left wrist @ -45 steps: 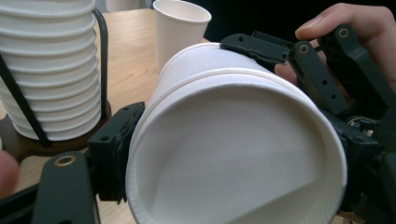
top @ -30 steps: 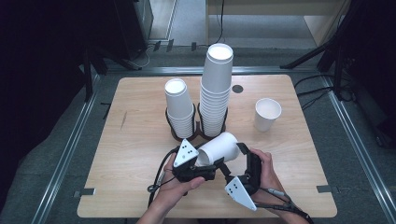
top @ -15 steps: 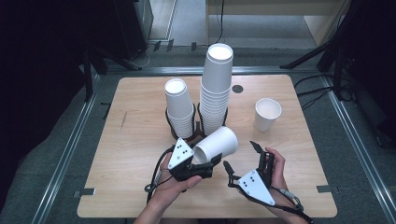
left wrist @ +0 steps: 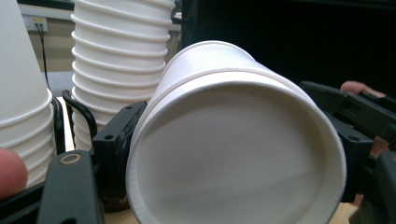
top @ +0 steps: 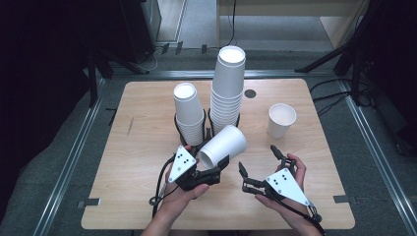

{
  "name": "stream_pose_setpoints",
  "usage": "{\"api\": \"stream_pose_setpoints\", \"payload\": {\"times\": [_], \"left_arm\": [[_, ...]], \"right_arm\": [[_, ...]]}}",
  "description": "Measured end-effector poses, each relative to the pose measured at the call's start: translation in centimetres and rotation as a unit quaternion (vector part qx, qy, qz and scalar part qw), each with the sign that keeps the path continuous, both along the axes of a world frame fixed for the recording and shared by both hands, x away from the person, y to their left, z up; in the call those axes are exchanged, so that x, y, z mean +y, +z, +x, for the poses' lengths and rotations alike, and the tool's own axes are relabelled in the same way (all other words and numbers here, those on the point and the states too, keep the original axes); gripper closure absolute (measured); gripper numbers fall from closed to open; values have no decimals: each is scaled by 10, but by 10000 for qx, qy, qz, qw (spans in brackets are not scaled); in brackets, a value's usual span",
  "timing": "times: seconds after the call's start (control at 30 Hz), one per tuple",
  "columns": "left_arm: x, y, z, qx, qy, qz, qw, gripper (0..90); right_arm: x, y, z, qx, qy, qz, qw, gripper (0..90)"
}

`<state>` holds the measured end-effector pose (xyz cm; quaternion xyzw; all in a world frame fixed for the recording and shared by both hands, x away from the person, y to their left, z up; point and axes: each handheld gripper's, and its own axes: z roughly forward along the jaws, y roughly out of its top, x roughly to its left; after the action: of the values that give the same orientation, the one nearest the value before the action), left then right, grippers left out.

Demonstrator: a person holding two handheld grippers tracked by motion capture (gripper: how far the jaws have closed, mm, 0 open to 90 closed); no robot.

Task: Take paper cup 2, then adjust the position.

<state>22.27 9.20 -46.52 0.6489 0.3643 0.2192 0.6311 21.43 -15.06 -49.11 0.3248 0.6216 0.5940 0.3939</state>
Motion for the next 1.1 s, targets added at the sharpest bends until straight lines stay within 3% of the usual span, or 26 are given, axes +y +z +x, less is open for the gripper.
{"api": "stream_pose_setpoints", "payload": {"times": [0.17,0.37,0.6,0.83,0.97,1.1], "left_arm": [[1,0,-1,-94,62,-117,9999,224],[0,-2,-2,-185,88,-186,9996,224],[1,-4,-3,-221,95,-276,9993,223],[2,-5,-2,-233,107,-358,9990,223],[1,-5,-3,-241,96,-382,9989,223],[0,-5,-4,-284,99,-386,9988,223]], "right_arm": [[0,7,-1,342,54,685,9970,0],[-2,10,0,572,57,1126,9920,1],[5,14,-3,725,160,1353,9880,3],[8,21,-6,928,326,1794,9788,3],[9,21,-7,1009,335,1872,9766,3],[9,21,-6,1160,387,2048,9711,3]]}}
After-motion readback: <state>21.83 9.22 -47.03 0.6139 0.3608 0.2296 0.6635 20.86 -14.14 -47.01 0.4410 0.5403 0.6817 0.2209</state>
